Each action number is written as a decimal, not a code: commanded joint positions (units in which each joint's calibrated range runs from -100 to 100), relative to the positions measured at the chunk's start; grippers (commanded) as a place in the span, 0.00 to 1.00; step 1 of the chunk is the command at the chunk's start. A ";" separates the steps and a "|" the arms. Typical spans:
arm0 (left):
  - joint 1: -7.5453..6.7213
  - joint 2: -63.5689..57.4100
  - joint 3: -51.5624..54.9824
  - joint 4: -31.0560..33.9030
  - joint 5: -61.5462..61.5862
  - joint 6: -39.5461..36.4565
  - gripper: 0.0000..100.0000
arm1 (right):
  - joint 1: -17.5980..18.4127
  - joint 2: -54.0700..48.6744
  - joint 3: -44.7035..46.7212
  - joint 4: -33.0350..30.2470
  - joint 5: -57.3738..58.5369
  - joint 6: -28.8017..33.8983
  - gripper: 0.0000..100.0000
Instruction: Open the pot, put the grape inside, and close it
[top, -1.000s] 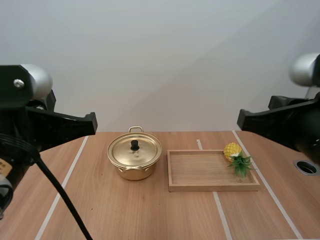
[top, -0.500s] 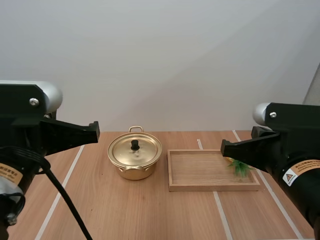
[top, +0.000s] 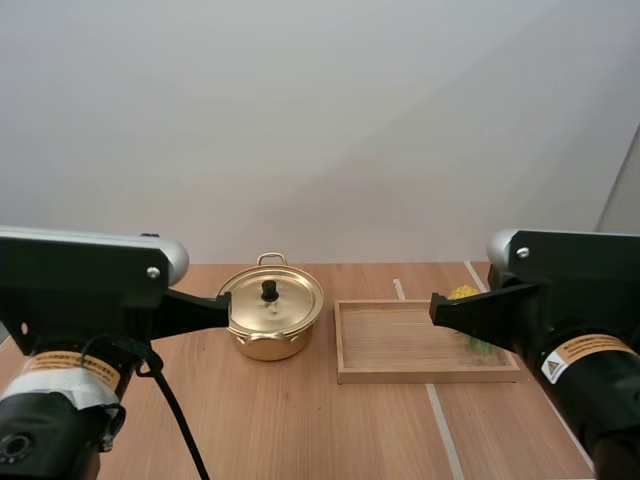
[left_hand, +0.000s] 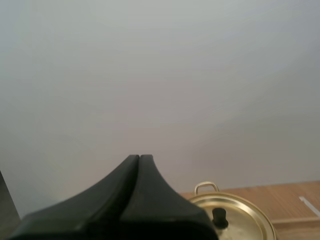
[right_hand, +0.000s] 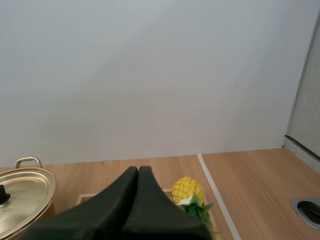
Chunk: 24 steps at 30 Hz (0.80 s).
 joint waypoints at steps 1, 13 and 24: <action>0.25 -0.20 4.74 -1.05 -11.87 0.10 0.00 | -0.25 -0.40 4.93 -0.91 -8.74 -0.16 0.00; 0.25 -0.20 16.49 -1.05 -15.49 -5.93 0.00 | -0.25 -0.40 18.98 -0.91 -14.26 -0.16 0.00; 0.27 -0.20 16.49 -1.96 -2.49 -6.30 0.00 | -0.74 -0.40 19.55 -0.16 -9.02 -0.05 0.00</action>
